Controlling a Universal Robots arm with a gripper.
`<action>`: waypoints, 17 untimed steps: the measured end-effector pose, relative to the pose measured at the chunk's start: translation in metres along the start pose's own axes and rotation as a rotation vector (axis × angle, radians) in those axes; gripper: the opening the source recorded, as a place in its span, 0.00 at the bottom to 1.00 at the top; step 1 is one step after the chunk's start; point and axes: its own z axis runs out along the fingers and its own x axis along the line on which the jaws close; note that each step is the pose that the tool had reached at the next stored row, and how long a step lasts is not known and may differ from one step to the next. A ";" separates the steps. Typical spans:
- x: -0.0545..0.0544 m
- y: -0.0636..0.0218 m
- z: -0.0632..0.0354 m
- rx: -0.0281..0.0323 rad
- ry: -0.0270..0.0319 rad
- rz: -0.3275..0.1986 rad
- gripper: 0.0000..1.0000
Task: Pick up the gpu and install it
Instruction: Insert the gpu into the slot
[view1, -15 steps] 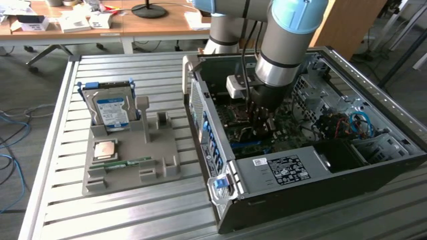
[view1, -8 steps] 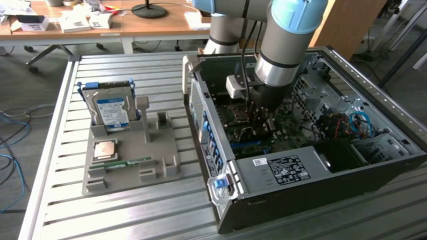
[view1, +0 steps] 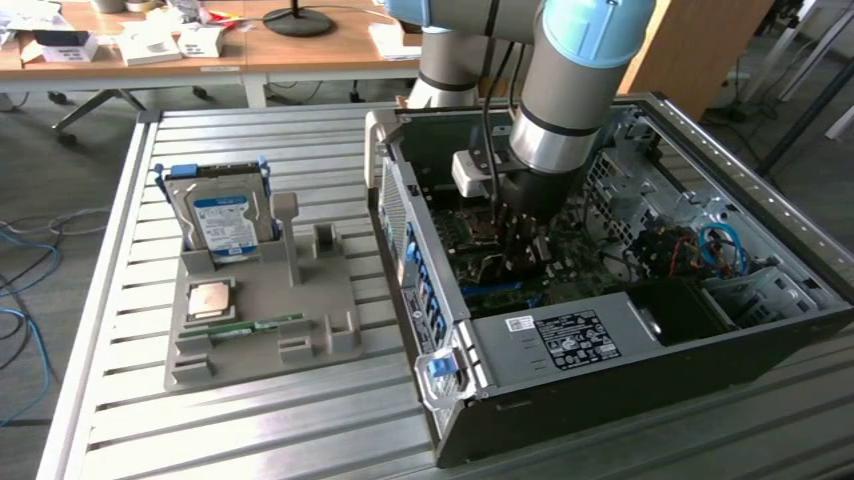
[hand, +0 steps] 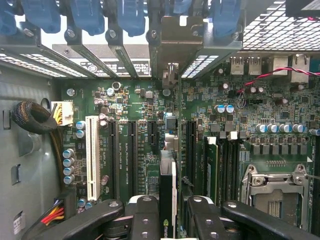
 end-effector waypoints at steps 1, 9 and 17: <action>0.000 0.0000 0.0001 0.0000 -0.0001 0.000 0.27; 0.000 0.0000 0.0001 0.0000 0.0000 0.000 0.28; 0.000 0.0000 -0.0003 0.0001 -0.0002 0.000 0.34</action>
